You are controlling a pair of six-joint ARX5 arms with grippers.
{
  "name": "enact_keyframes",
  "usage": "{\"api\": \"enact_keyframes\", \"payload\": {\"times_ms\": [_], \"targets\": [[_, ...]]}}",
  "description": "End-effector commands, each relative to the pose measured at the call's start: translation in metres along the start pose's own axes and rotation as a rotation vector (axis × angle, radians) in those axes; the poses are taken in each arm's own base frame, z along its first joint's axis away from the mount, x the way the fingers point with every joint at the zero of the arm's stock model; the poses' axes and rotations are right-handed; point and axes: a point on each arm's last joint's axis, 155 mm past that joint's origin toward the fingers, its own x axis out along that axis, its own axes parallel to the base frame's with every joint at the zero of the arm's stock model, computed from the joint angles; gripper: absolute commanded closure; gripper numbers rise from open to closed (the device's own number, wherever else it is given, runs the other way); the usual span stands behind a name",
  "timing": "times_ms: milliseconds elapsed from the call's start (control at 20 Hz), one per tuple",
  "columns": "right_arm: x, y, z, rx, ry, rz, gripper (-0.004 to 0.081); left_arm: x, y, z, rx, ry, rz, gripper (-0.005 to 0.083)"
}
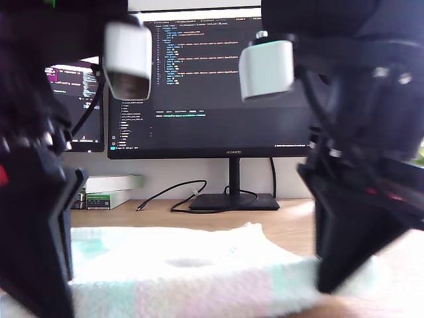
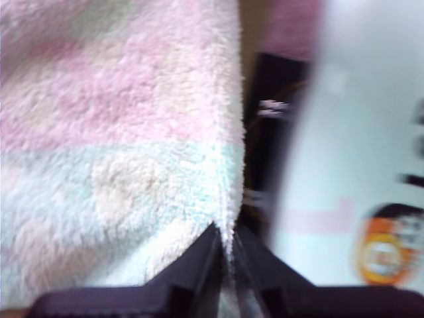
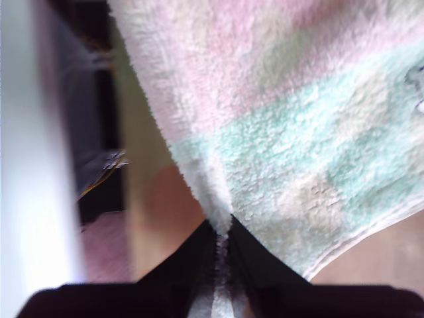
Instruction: Fold the tea towel to a neat square and place it to the right
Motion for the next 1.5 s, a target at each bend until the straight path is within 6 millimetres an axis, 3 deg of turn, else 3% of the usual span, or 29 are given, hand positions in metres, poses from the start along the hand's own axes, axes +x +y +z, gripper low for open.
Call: {"api": "enact_keyframes", "payload": {"times_ms": [0,200,400,750,1200,1450], "targets": [[0.000,0.006,-0.015,0.031,0.066,0.028,0.0783,0.005,-0.014,-0.017,-0.027,0.059,-0.073,0.0797],[-0.013,0.039,-0.019,0.047,0.086,0.198,0.0783,0.000,-0.045,-0.016,-0.041,0.046,-0.239,0.0797],[-0.023,0.040,-0.014,0.050,0.084,0.219,0.0783,-0.003,-0.056,-0.019,-0.043,0.059,-0.297,0.0797],[-0.031,-0.014,0.021,0.084,-0.058,0.058,0.0783,-0.002,-0.003,-0.024,-0.071,0.078,-0.083,0.0797],[-0.038,-0.073,0.032,0.172,-0.187,-0.098,0.0783,-0.012,0.050,-0.018,-0.110,0.018,0.041,0.0797],[-0.044,-0.097,0.044,0.188,-0.272,-0.158,0.0783,-0.017,0.080,-0.016,-0.148,-0.016,0.132,0.0797]]}}
